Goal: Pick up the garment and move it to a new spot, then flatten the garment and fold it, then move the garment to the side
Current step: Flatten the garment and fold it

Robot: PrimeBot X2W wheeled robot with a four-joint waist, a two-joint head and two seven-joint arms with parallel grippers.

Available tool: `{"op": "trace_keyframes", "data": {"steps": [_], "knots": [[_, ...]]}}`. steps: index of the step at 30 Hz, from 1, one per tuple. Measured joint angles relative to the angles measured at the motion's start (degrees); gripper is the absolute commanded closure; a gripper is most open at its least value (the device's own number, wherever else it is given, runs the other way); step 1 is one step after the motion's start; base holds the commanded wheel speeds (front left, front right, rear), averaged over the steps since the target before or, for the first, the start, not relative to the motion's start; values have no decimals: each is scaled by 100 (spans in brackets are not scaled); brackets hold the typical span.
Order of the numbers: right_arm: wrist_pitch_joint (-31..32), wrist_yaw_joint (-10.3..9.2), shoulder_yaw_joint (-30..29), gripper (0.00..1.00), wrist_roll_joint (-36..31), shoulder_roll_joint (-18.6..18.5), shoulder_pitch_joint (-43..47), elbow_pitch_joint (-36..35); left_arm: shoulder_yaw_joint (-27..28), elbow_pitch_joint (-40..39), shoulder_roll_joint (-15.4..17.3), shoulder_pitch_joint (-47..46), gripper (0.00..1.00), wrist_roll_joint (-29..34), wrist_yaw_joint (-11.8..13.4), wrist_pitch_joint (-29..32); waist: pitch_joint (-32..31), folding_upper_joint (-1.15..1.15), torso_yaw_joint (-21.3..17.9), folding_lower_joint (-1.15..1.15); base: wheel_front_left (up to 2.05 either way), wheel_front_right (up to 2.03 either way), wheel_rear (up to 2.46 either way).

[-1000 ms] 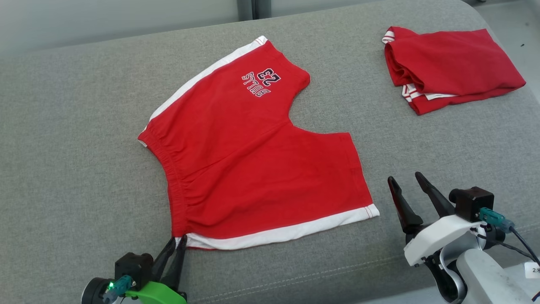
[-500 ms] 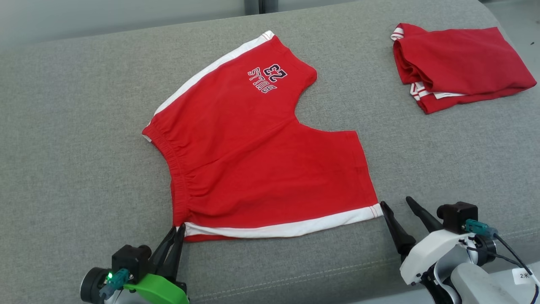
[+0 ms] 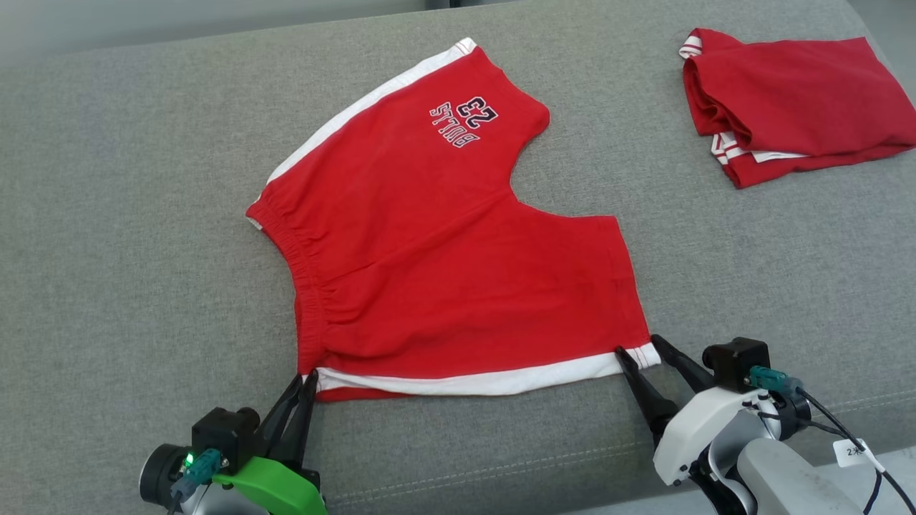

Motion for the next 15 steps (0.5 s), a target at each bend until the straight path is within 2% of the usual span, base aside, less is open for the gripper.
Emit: {"op": "trace_keyframes", "data": {"steps": [13, 14, 15], "knots": [[-126, 49, 201, 30, -65, -9, -17, 80, 2, 33, -35, -5, 100, 0, -16, -49, 25, 0, -7, 0, 0, 0, 0], [-145, 49, 215, 46, -65, -8, -17, 98, 0, 38, -36, -5, 100, 0, -37, -51, 22, 0, -11, 0, 0, 0, 0], [-147, 49, 222, 46, -65, -8, -18, 108, 0, 41, -38, -5, 100, 0, -37, -51, 20, 0, -13, 0, 0, 0, 0]]}}
